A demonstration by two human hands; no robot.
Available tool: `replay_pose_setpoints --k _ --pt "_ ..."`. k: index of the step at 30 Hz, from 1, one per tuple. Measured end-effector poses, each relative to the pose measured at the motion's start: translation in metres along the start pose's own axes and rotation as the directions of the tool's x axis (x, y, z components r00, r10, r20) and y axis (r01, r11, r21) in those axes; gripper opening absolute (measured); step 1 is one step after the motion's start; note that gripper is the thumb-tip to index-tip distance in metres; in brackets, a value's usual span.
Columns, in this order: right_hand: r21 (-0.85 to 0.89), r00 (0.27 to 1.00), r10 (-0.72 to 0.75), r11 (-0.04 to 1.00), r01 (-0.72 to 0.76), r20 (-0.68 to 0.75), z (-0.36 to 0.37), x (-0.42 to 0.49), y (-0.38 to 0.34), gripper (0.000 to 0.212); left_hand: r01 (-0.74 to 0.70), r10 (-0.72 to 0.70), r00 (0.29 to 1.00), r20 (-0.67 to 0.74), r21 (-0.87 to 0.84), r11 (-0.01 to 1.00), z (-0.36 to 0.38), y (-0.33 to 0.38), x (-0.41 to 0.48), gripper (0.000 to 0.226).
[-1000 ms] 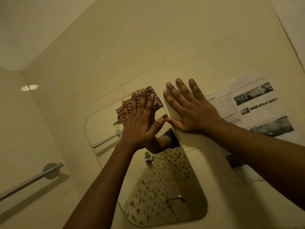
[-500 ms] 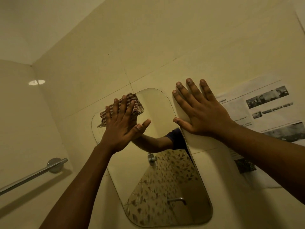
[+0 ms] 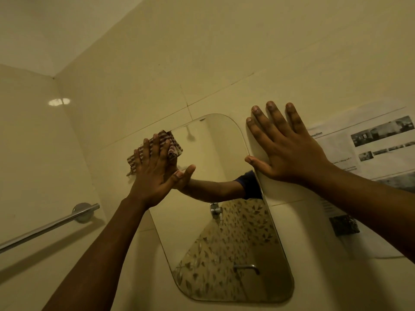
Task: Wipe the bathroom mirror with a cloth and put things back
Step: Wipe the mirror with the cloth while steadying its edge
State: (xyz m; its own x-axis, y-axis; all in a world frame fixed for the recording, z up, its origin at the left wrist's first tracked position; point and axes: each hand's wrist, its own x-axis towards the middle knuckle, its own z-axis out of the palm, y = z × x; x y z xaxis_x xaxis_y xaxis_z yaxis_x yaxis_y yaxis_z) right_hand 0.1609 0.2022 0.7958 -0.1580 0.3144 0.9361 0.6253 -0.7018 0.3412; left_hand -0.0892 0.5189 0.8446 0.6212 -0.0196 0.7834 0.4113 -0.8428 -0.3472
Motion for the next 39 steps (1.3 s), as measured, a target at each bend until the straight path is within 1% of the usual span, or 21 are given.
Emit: replay_pose_setpoints --k 3,6,9,14,22,32,39 --pt "0.002 1.000 -0.003 1.000 0.003 -0.005 0.001 0.000 0.001 0.098 0.011 -0.011 1.000 0.000 -0.037 0.999 0.001 0.013 -0.002 0.091" --pt "0.000 1.000 -0.004 1.000 0.004 -0.006 0.002 -0.001 0.001 0.098 -0.058 0.058 0.998 -0.011 -0.058 0.997 0.008 0.041 -0.005 0.093" --pt "-0.004 1.000 -0.004 1.000 0.004 0.002 0.001 -0.001 0.000 0.097 -0.131 0.130 0.991 -0.039 0.000 0.991 0.019 0.067 -0.011 0.093" --pt "-0.007 1.000 -0.003 1.000 0.003 0.007 0.000 -0.001 0.001 0.096 -0.136 0.137 0.988 -0.066 0.013 0.991 0.021 0.076 -0.015 0.096" --pt "0.013 1.000 -0.004 1.000 0.004 -0.017 0.003 -0.002 0.001 0.096 -0.155 0.155 0.988 -0.015 -0.019 0.988 0.025 0.090 -0.039 0.096" --pt "0.027 1.000 0.003 1.000 -0.002 -0.009 0.003 -0.002 0.001 0.097 -0.126 0.130 0.990 0.062 -0.066 0.990 0.051 0.112 -0.091 0.098" --pt "0.034 1.000 0.001 0.999 0.000 -0.008 0.003 -0.001 0.001 0.096 -0.103 0.111 0.985 0.132 -0.065 0.993 0.066 0.123 -0.123 0.100"
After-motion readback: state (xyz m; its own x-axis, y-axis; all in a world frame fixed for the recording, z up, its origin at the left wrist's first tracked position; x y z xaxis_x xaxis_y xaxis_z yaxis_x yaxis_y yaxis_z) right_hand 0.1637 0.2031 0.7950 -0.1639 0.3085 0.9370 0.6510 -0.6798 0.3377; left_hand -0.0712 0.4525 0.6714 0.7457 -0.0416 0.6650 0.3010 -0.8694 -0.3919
